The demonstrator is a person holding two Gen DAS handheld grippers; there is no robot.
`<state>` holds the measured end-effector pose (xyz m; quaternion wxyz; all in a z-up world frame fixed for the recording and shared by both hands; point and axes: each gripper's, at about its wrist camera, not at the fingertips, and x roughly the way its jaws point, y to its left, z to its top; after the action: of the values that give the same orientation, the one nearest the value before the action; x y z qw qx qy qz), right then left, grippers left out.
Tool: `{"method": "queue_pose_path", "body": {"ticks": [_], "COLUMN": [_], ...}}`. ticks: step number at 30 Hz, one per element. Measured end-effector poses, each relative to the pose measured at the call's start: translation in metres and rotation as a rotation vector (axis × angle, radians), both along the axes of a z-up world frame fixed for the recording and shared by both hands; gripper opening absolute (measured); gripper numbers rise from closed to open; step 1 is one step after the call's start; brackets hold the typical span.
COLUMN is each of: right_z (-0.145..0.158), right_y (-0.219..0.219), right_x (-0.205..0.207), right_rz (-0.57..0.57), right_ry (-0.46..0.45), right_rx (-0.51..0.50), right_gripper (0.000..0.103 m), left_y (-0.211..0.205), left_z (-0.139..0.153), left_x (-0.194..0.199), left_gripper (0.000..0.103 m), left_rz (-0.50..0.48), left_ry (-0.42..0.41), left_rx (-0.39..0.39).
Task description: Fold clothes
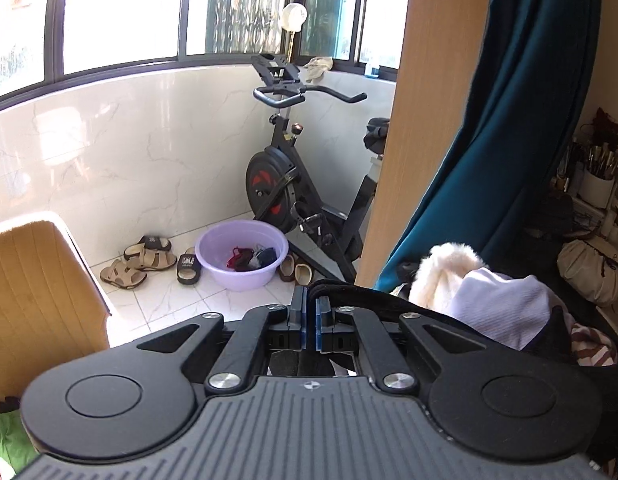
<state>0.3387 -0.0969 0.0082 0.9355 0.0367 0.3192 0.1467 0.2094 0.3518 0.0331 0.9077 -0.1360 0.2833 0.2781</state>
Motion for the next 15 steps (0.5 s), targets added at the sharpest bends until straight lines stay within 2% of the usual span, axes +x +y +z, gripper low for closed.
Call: {"method": "queue_pose_path", "body": {"ticks": [3, 5, 8, 9, 11, 14, 15], "right_z": [-0.028, -0.038, -0.035, -0.032, -0.023, -0.013, -0.011], "right_y": [-0.006, -0.01, -0.017, -0.016, -0.002, 0.028, 0.039], "right_x": [0.003, -0.005, -0.006, -0.006, -0.011, -0.022, -0.027], "right_rz": [-0.029, -0.059, -0.074, -0.048, 0.074, 0.257, 0.308], "right_ry": [0.103, 0.127, 0.129, 0.109, 0.058, -0.017, -0.042], "right_rx": [-0.035, -0.074, -0.023, -0.022, -0.037, -0.079, -0.09], "right_gripper": [0.0, 0.0, 0.0, 0.0, 0.001, 0.019, 0.034], "left_y": [0.003, 0.002, -0.006, -0.009, -0.015, -0.022, -0.024], "left_z": [-0.019, -0.024, -0.019, -0.015, -0.005, 0.012, 0.017], "left_x": [-0.007, -0.011, -0.01, -0.007, -0.001, 0.006, 0.007], "left_gripper": [0.004, 0.004, 0.004, 0.004, 0.004, 0.004, 0.004], "left_rz": [0.031, 0.035, 0.008, -0.002, -0.022, -0.037, -0.039], "left_ry": [0.064, 0.077, 0.073, 0.064, 0.042, -0.006, -0.022], "left_rx": [-0.011, -0.025, -0.015, -0.004, 0.025, 0.054, 0.064]}}
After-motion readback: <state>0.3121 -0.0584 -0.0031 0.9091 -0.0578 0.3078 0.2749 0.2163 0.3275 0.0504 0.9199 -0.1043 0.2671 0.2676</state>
